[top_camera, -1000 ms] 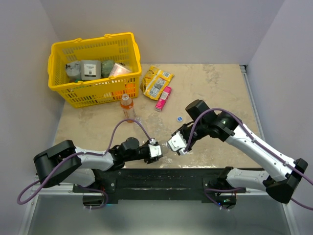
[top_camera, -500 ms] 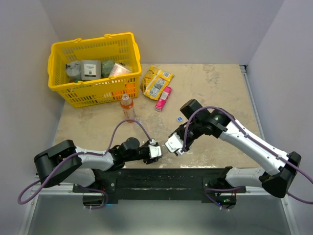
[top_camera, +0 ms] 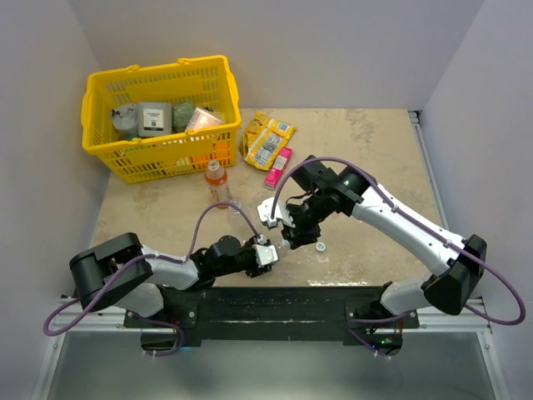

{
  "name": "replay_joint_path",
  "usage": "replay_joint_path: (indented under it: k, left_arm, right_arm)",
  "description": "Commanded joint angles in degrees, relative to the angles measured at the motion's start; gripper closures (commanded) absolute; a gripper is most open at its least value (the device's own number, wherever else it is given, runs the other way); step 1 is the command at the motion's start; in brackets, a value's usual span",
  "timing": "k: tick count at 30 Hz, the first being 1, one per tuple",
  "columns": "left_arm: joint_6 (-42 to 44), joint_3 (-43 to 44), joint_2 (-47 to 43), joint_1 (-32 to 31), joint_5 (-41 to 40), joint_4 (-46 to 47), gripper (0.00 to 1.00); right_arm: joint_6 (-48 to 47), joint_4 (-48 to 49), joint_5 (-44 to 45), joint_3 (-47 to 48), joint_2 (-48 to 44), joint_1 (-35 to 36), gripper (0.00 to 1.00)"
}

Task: Screw on the bottle caps

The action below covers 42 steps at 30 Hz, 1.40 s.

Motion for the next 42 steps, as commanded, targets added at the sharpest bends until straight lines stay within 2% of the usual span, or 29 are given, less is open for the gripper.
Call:
replay_joint_path:
  k: [1,9,14,21,26,33,38,41,42]
  left_arm:
    - [-7.46,5.39,0.09,0.05,-8.54,13.40,1.00]
    - [-13.18,5.30,-1.14,0.05,-9.42,14.81,1.00]
    - [-12.65,5.21,-0.70,-0.21,-9.95,15.34,1.00]
    - [-14.58,6.71,-0.44,-0.30,-11.79,14.55,1.00]
    - [-18.19,7.06,-1.14,-0.39,-12.50,12.71,1.00]
    - [-17.84,6.45,-1.32,-0.39,-13.03,10.77,1.00]
    - [-19.42,5.92,-0.88,-0.39,-11.80,9.89,1.00]
    - [-21.09,5.74,-0.44,-0.39,-11.27,9.36,1.00]
    - [-21.61,5.57,-0.26,-0.39,-11.10,9.28,1.00]
  right_arm:
    - [19.33,2.99,-4.27,0.09,0.75,1.32,1.00]
    - [28.48,12.04,-0.23,-6.33,-5.32,0.61,1.00]
    - [31.39,10.04,-0.58,-5.46,-2.78,0.26,1.00]
    - [44.39,11.61,1.52,-4.84,0.39,-0.97,1.00]
    - [51.59,11.61,-0.58,-4.49,2.24,-4.21,1.00]
    - [54.51,10.56,-3.04,-0.45,5.23,-5.45,1.00]
    - [53.19,8.63,-1.47,2.37,4.97,-5.54,0.97]
    - [49.52,7.58,-1.20,3.16,4.18,-5.54,0.90]
    - [48.72,7.22,-1.02,3.51,3.91,-5.54,0.84]
